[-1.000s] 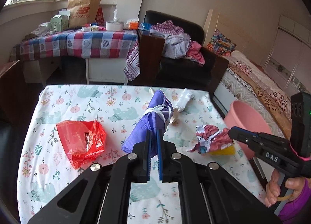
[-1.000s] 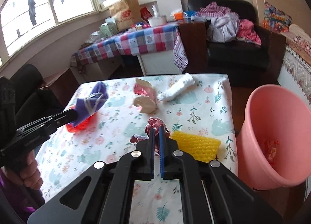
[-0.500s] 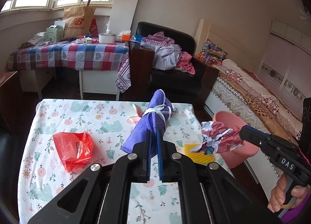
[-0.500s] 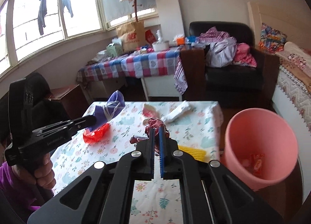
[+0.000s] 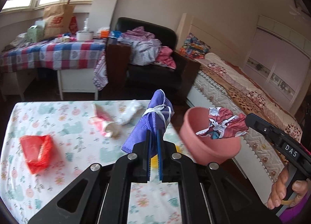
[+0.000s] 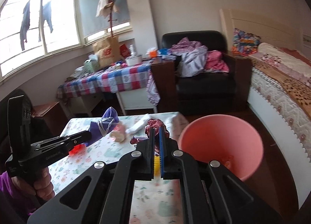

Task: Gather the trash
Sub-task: 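Carry both wrappers over the pink bucket and open both grippers, then move both grippers back over the table toward the yellow foam net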

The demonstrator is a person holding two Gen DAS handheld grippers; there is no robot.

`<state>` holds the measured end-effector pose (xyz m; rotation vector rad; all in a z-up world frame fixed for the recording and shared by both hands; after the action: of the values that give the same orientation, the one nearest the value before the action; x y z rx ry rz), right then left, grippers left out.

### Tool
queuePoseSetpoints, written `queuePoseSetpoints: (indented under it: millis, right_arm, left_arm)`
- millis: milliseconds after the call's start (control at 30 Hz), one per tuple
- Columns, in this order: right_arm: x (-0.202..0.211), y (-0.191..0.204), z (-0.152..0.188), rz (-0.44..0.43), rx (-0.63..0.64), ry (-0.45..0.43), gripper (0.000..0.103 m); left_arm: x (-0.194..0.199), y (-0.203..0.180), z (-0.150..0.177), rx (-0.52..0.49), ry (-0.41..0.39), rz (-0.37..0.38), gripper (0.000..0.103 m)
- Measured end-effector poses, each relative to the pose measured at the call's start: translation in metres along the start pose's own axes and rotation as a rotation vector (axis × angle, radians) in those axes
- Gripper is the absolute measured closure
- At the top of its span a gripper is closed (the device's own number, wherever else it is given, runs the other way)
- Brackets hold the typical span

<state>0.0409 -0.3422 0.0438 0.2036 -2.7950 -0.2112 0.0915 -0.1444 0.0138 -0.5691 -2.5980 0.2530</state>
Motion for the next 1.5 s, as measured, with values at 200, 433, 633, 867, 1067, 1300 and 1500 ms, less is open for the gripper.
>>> queuePoseSetpoints:
  millis: [200,433,633,867,1067,1300,1500]
  right_arm:
    - [0.004,-0.037,-0.001,0.061,-0.033,-0.008,0.099]
    - [-0.003,-0.07,0.006,0.111,-0.085,0.006,0.099]
    - [-0.011,-0.089,0.016,0.136,-0.12,0.035,0.099]
    - [-0.026,-0.103,0.032,0.171,-0.141,0.08,0.099]
    - [-0.039,-0.117,0.048,0.201,-0.16,0.134,0.099]
    - [-0.043,-0.122,0.059,0.222,-0.172,0.16,0.099]
    - [-0.043,-0.128,0.061,0.235,-0.182,0.159,0.099]
  left_arm:
    - [-0.021,-0.031,-0.003,-0.053,0.004,0.047,0.099]
    - [-0.049,-0.058,-0.003,-0.093,0.031,0.078,0.099]
    - [-0.074,-0.082,0.004,-0.144,0.065,0.114,0.099]
    - [-0.103,-0.114,0.019,-0.196,0.12,0.174,0.099]
    - [-0.119,-0.128,0.032,-0.238,0.157,0.205,0.099]
    - [-0.132,-0.137,0.044,-0.258,0.19,0.215,0.098]
    - [-0.133,-0.139,0.042,-0.253,0.169,0.219,0.097]
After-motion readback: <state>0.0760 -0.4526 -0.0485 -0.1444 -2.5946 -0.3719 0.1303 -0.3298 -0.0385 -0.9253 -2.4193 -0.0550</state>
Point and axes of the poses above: each gripper's, at about its wrist camera, not at the fingertips, and x roughly against the way its jaws point, y to its left, z to its underside, the point moved 4 cm from there along -x, roughly the way its jaws point, and after that the axes turned 10 degrees about -y, right-handed, at the moved point
